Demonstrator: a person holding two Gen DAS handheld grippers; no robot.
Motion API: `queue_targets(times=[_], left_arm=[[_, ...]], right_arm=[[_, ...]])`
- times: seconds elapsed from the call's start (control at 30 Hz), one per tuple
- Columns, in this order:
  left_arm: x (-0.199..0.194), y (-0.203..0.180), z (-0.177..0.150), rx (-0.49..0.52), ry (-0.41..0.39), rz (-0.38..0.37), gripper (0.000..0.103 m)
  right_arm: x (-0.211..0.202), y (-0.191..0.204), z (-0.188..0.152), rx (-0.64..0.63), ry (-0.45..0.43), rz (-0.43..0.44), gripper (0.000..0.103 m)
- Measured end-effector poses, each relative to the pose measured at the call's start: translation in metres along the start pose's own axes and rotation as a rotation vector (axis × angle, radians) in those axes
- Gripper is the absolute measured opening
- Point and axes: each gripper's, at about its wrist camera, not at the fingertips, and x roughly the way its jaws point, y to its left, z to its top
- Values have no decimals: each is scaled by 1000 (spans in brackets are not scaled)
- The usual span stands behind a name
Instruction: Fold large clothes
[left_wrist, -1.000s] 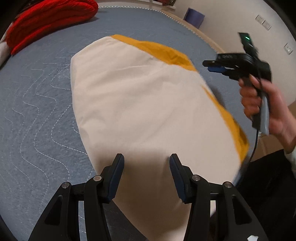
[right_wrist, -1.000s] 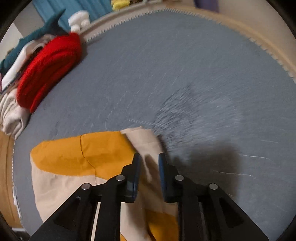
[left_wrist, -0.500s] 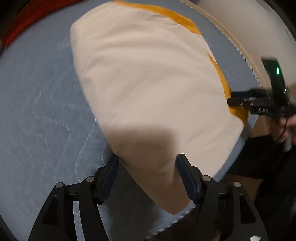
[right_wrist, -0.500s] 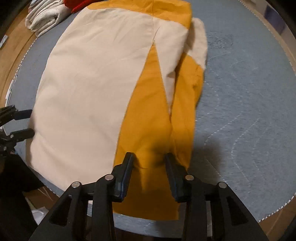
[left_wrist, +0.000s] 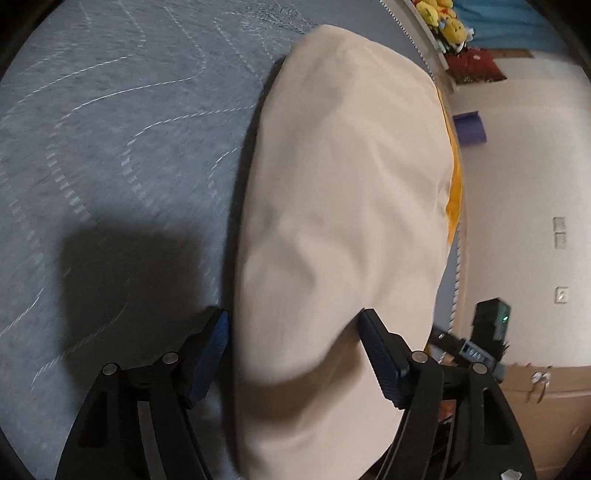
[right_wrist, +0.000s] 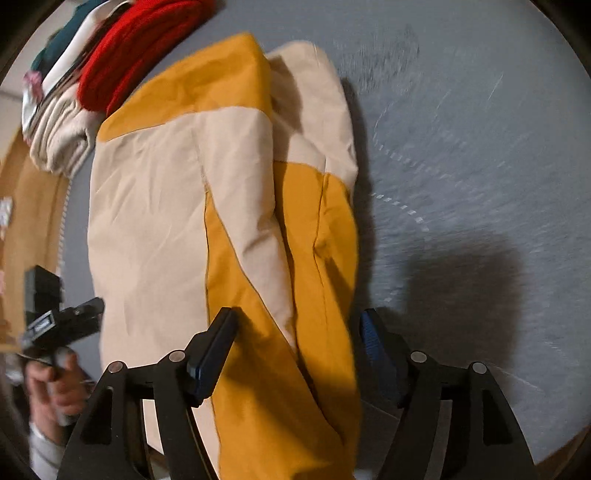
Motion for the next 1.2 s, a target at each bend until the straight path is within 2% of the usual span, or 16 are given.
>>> queue_targets(times=[0.13, 0.17, 0.27, 0.37, 0.43, 0.57, 0.63, 0.77, 0.87, 0.93, 1.0, 1.13, 1.2], left_arm=[[13, 4, 12, -13, -17, -62, 70], [14, 4, 15, -12, -30, -73, 70], [18, -7, 10, 15, -65, -66, 66], [14, -15, 13, 18, -96, -53, 50], [-3, -25, 21, 43, -116, -69, 35], [-29, -54, 32, 166, -183, -49, 30], [-47, -58, 41, 183, -227, -50, 30], [-76, -32, 68, 142, -290, -35, 32], [-81, 1, 85, 82, -297, 10, 42], [-82, 25, 89, 11, -264, 75, 48], [-81, 40, 87, -20, -234, 125, 48], [-101, 24, 76, 63, -246, 169, 50], [-107, 17, 67, 126, -223, 171, 51]], right_arm=[[9, 2, 5, 17, -4, 23, 69], [12, 5, 3, 16, -5, 21, 65], [10, 14, -7, 1, -36, 32, 33], [1, 23, -10, -17, -68, 19, 19], [-1, 31, -15, -5, -96, 23, 16], [-14, 43, -11, -7, -163, 57, 10], [-17, 53, -1, -15, -207, 96, 9], [-20, 86, 18, -56, -283, 167, 9], [-12, 112, 30, -93, -311, 173, 9], [3, 128, 40, -110, -302, 135, 9], [14, 135, 40, -120, -283, 77, 12], [33, 145, 46, -146, -234, -42, 25], [27, 141, 46, -122, -238, -51, 34]])
